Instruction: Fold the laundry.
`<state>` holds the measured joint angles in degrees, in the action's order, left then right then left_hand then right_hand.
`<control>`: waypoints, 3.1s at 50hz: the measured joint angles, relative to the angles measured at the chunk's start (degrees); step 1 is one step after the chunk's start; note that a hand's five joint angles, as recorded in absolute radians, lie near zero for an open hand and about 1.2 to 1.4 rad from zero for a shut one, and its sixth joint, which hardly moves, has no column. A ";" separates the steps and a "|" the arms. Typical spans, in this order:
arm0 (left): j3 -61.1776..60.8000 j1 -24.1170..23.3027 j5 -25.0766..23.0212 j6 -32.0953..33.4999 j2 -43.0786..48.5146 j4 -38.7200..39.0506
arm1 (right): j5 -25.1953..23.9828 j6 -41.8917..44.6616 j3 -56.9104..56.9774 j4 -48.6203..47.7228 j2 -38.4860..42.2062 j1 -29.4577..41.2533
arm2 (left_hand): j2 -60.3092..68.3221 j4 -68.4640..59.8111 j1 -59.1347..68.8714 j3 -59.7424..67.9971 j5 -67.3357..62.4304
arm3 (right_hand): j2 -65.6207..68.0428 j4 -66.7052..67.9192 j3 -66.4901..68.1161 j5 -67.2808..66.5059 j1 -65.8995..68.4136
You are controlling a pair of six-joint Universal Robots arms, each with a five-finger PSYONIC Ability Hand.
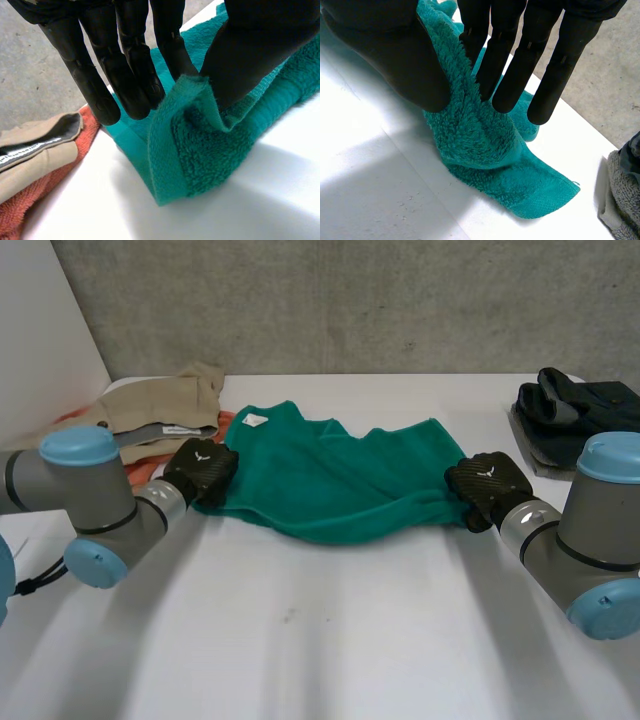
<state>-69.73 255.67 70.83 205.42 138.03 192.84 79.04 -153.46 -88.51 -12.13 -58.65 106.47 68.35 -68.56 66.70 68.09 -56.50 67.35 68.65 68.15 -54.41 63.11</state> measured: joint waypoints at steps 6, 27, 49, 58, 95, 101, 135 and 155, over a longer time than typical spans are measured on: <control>-1.85 0.00 0.28 -1.13 -4.62 -3.51 | 0.14 -0.05 0.00 0.00 -0.05 0.09 | 0.00 0.00 0.00 0.00 0.00 | 0.00 0.00 0.00 0.00 0.00; -20.09 0.68 1.06 -7.76 -31.98 -8.72 | 0.40 0.51 3.73 13.17 -12.39 0.05 | -17.95 18.12 -19.14 -17.51 15.98 | 0.00 0.00 0.05 0.01 0.00; -20.35 -0.17 0.87 -5.05 -14.38 -4.56 | 3.12 -3.07 3.73 10.84 -7.63 0.21 | -40.04 40.06 -37.84 -39.65 37.86 | 0.00 0.00 0.05 0.00 0.00; -15.48 -0.30 1.07 -5.05 -9.73 -4.64 | 3.29 -3.36 4.13 10.41 -5.84 0.12 | -38.99 38.75 -37.10 -38.74 36.40 | 0.00 0.01 0.05 0.00 0.00; -3.33 -2.82 2.01 -5.04 -2.80 -4.97 | 3.28 -2.72 3.21 9.63 -5.19 0.13 | 0.01 0.00 -0.37 -0.01 0.54 | 0.00 0.01 0.05 0.00 0.00; -5.25 -3.10 4.52 -5.57 -9.59 -5.99 | 3.34 -2.46 4.56 10.38 -6.13 0.15 | 0.01 0.00 -0.37 -0.01 0.53 | 0.00 0.01 0.06 0.00 0.00; 7.98 -3.27 11.38 0.68 -15.14 3.45 | 9.31 11.19 27.12 10.05 -1.84 1.18 | 0.19 -0.25 -0.37 0.24 0.53 | 0.02 0.02 0.12 0.00 0.00; -2.88 -3.79 15.51 -7.74 -16.82 13.92 | 7.18 3.33 11.77 -15.70 -2.64 3.11 | 0.20 -0.26 -0.37 0.24 -0.04 | 0.03 0.15 0.15 -0.87 0.00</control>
<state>-72.61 251.87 86.34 197.69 121.20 206.76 86.21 -150.13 -76.74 -27.82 -61.29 109.58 68.55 -68.81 66.33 68.33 -56.54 67.38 68.80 68.30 -55.27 63.11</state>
